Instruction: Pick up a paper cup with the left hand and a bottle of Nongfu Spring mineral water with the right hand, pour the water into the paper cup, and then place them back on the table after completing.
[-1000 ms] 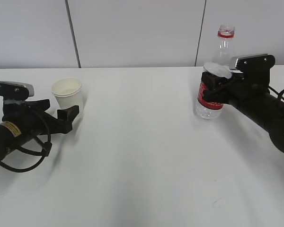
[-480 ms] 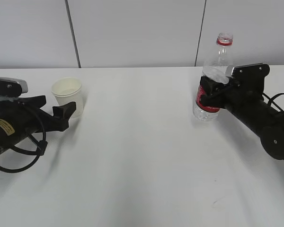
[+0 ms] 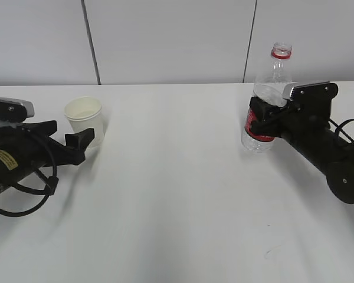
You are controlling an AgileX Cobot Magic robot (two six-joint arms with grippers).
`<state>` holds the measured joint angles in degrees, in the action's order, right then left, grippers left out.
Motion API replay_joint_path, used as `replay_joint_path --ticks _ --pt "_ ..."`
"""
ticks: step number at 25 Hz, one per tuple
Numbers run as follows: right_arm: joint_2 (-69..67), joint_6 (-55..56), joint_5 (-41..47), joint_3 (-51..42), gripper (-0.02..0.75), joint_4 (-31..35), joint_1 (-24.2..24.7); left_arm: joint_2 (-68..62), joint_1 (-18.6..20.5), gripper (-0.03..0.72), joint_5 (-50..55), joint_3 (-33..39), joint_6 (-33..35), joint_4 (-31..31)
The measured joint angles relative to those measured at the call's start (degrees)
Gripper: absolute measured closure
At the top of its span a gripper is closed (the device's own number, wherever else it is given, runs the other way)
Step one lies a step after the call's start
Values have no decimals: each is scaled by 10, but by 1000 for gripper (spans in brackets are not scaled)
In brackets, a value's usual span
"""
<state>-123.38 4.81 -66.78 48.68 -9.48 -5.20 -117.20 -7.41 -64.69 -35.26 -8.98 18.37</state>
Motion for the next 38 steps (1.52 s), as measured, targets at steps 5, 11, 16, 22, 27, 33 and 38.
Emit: replay_joint_path --ticks 5,11,16,22,27,33,38 --pt "0 -1 4 0 182 -14 0 0 0 98 0 0 0 0" --pt "6 0 19 -10 74 -27 0 0 0 99 -4 0 1 0" --pt "26 1 23 -36 73 -27 0 0 0 99 -4 0 1 0" --pt "46 1 22 -74 74 -8 0 0 0 101 -4 0 1 0" --pt "73 1 15 -118 76 -4 0 1 0 101 -4 0 1 1" --pt "121 1 15 -171 80 15 0 18 0 101 -4 5 1 19" --pt "181 1 36 -206 92 22 0 49 0 102 -3 21 1 23"
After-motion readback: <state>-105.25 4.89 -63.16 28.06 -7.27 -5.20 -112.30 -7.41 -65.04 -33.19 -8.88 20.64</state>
